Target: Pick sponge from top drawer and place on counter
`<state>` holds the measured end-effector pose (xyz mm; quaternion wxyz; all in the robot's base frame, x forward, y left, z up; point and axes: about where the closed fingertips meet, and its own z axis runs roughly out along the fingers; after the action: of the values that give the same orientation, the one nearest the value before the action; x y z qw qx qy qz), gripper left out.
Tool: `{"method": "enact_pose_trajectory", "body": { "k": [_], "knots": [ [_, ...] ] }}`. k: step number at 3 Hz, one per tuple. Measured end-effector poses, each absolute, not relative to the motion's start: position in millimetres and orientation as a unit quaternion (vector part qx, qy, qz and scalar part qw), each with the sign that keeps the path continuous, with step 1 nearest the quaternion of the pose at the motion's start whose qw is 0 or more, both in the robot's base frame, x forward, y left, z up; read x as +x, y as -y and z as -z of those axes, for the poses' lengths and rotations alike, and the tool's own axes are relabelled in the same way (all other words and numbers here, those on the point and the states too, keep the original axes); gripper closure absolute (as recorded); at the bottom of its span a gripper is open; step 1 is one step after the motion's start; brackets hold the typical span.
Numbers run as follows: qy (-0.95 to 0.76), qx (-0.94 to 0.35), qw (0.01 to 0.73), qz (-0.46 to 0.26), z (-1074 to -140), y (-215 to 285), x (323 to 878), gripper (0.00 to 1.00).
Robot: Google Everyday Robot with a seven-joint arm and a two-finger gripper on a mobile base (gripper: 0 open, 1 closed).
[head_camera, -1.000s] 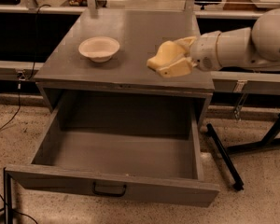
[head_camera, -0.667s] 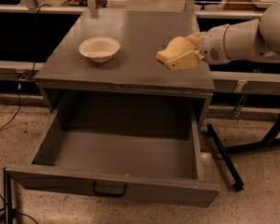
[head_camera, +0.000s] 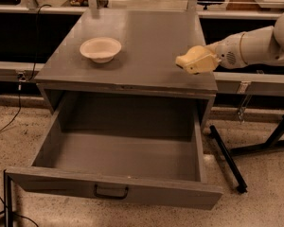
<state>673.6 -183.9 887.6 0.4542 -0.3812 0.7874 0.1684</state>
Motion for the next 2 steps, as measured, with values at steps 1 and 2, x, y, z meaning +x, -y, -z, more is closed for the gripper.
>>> {"method": "enact_pose_trajectory", "body": {
  "k": [1,2],
  "knots": [
    [-0.794,-0.375,0.444,-0.177,-863.0,189.7,686.5,0.13],
    [-0.794,-0.376,0.443,-0.179,-860.9,188.2,686.7,0.0]
  ]
}}
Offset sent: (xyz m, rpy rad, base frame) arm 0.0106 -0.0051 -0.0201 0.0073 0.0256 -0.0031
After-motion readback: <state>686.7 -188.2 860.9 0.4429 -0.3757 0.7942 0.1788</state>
